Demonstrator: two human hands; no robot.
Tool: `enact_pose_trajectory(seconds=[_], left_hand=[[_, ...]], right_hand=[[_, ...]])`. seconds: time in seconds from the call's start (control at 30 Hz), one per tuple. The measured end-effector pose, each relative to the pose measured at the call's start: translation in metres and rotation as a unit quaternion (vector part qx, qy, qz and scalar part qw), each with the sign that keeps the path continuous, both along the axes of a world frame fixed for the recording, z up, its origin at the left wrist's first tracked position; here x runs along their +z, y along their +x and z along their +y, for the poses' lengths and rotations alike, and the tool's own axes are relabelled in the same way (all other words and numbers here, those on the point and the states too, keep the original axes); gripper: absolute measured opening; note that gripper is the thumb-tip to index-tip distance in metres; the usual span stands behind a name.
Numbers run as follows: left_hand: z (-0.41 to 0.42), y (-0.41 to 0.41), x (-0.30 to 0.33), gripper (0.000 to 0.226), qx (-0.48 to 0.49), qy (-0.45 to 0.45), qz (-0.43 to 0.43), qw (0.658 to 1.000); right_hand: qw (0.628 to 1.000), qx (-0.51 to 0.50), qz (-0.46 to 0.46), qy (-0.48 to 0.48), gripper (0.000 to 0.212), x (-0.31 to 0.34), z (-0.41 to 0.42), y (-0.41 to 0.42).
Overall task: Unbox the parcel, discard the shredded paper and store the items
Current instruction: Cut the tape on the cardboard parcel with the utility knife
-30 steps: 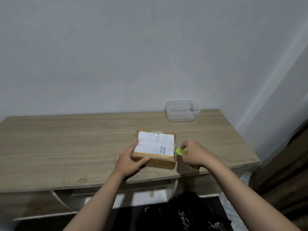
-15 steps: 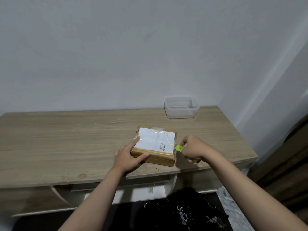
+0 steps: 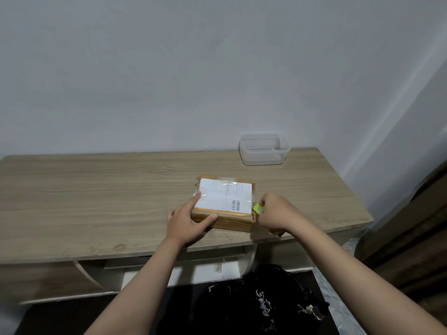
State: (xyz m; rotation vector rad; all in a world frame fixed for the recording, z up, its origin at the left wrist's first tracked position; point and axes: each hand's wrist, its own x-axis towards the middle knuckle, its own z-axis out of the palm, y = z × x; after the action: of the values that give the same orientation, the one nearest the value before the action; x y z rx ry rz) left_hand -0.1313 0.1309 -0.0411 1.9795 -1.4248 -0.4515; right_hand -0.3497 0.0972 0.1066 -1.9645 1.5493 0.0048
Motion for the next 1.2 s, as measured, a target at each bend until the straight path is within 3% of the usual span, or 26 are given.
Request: enact_pose_trajectory(seconds=[0.1,0.2,0.4,0.6,0.8,0.93,1.07,1.2], left_hand=[[0.001,-0.002,-0.001,0.091,0.001,-0.014,0.027,1.000],[0.001,-0.002,-0.001,0.090,0.003,-0.017,0.026,1.000],[0.001,-0.003,0.000,0.090,0.009,-0.013,0.033,0.999],[0.004,-0.001,0.003,0.090,-0.003,-0.011,0.052,0.999],[0.001,0.012,0.008,0.087,-0.026,-0.005,0.170,0.985],[0.003,0.010,0.008,0.062,0.036,-0.059,0.167,0.984],[0.009,-0.014,0.011,0.090,0.201,-0.081,0.144,0.966],[0.011,-0.072,0.025,0.108,0.154,-0.053,0.175,0.971]], right_hand=[[1.000,0.026,0.002,-0.018,0.029,-0.002,0.005,0.007],[0.999,0.033,0.012,-0.021,0.016,0.001,0.006,0.004],[1.000,-0.010,0.025,0.004,0.037,-0.002,0.008,-0.011],[0.997,-0.060,-0.042,0.004,0.041,-0.009,0.010,-0.023],[0.966,-0.153,-0.198,-0.065,0.026,-0.022,0.008,-0.046],[0.930,-0.208,-0.300,-0.036,0.031,-0.039,0.012,-0.045],[0.917,-0.208,-0.342,0.009,0.038,-0.048,0.015,-0.039],[0.909,-0.188,-0.370,0.035,0.040,-0.052,0.014,-0.031]])
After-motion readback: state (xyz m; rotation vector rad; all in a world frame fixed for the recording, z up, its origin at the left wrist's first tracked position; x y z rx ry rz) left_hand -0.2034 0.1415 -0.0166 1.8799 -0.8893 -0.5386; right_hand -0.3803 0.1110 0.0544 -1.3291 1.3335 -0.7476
